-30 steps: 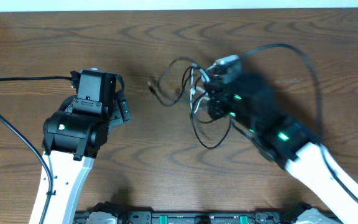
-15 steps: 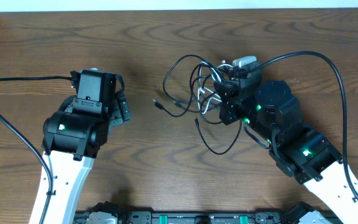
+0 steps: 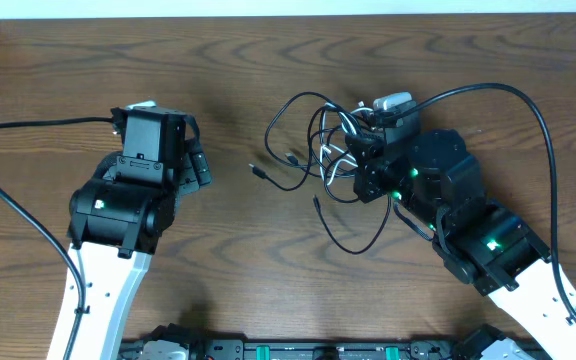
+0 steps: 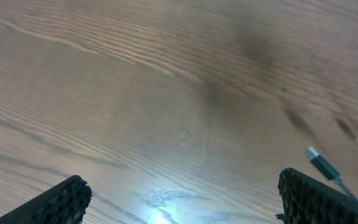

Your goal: Untangle cables

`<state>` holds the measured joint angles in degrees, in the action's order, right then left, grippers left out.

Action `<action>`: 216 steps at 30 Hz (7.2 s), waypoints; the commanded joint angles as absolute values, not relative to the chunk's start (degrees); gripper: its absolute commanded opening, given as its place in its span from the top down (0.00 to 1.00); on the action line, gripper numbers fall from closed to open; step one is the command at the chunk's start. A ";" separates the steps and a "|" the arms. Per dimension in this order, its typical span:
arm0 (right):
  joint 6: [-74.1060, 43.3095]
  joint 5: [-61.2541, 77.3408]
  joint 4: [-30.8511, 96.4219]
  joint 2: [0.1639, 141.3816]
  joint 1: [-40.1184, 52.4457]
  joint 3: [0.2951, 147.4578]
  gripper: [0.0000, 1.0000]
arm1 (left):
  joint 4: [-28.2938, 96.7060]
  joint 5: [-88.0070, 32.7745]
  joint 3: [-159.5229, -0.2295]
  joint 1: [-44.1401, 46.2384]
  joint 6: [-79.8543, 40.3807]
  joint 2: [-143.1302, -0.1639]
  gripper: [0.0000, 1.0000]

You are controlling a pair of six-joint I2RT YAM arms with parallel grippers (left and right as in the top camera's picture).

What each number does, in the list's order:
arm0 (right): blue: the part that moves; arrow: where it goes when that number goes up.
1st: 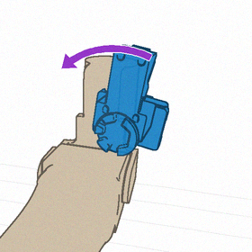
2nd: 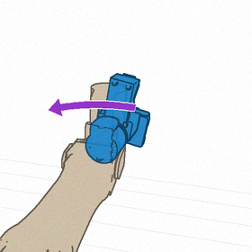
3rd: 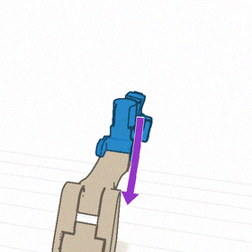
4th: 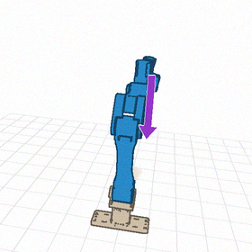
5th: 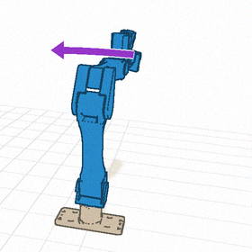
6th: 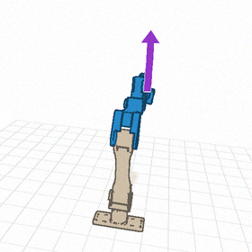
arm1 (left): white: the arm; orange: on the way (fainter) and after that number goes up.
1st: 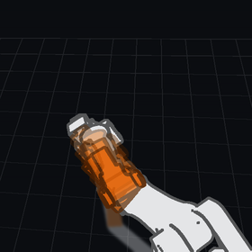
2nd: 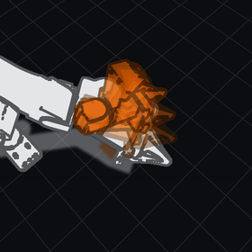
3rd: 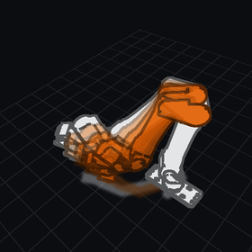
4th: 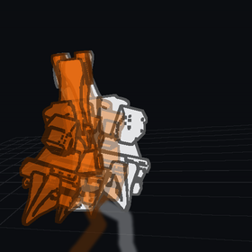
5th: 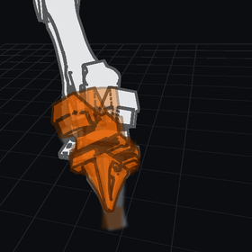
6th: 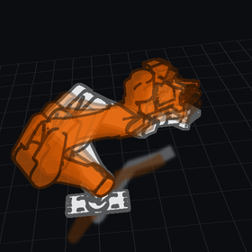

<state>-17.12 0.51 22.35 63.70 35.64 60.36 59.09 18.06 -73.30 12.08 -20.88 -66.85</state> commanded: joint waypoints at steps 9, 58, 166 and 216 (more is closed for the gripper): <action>-16.23 2.26 21.21 63.64 35.18 61.34 0.99 | 52.51 -20.62 -73.34 11.86 -15.57 -69.97 0.02; -15.79 26.09 18.65 63.64 35.18 61.34 0.99 | 40.27 -21.56 -73.34 11.94 5.10 -79.37 0.02; 0.32 33.61 26.44 73.10 20.10 61.17 0.01 | 46.13 -63.48 -73.34 18.76 19.25 -79.31 0.92; -11.46 36.14 27.86 71.85 19.55 61.17 0.99 | 33.08 -52.86 -73.34 23.59 7.40 -79.37 0.83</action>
<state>-12.10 25.52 28.80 73.06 19.70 60.36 33.19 -52.10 -73.30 23.46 7.49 -79.40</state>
